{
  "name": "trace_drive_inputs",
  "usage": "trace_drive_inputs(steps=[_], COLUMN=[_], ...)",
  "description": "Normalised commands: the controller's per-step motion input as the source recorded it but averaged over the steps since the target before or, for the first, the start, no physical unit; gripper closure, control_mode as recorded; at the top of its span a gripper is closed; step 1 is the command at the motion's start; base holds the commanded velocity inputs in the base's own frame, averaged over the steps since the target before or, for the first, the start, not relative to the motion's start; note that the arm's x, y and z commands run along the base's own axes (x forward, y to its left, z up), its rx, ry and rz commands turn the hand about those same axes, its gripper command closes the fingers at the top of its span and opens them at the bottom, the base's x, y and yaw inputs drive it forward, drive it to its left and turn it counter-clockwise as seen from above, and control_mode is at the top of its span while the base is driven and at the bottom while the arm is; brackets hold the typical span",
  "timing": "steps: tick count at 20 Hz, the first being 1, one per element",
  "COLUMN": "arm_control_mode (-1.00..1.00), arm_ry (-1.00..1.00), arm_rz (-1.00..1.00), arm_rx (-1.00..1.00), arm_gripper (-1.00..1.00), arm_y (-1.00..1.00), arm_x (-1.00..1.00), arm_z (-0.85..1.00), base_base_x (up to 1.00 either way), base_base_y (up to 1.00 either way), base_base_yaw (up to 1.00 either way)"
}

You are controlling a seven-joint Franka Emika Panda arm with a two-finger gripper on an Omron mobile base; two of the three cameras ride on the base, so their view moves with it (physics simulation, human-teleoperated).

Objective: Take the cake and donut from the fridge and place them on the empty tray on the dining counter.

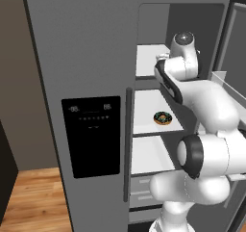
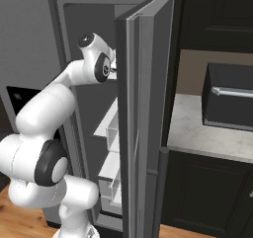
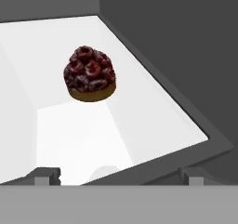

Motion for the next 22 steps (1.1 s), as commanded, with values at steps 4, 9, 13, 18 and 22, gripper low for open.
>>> trace_drive_inputs(steps=[4,9,13,18,22], arm_control_mode=[-1.0,-1.0,-1.0,-1.0,-1.0], arm_ry=[0.0,0.0,0.0,0.0,0.0], arm_rz=[0.0,0.0,0.0,0.0,0.0], arm_rx=[0.0,0.0,0.0,0.0,0.0], arm_gripper=[-1.0,-1.0,-1.0,-1.0,-1.0], arm_y=[0.0,0.0,0.0,-0.03,-0.11], arm_x=[0.18,0.26,0.3,0.28,0.19], arm_z=[-0.1,-0.05,0.0,0.0,0.0], base_base_x=[0.0,0.0,0.0,0.0,0.0], base_base_y=[0.0,0.0,0.0,0.0,0.0], base_base_yaw=[0.0,0.0,0.0,0.0,0.0])
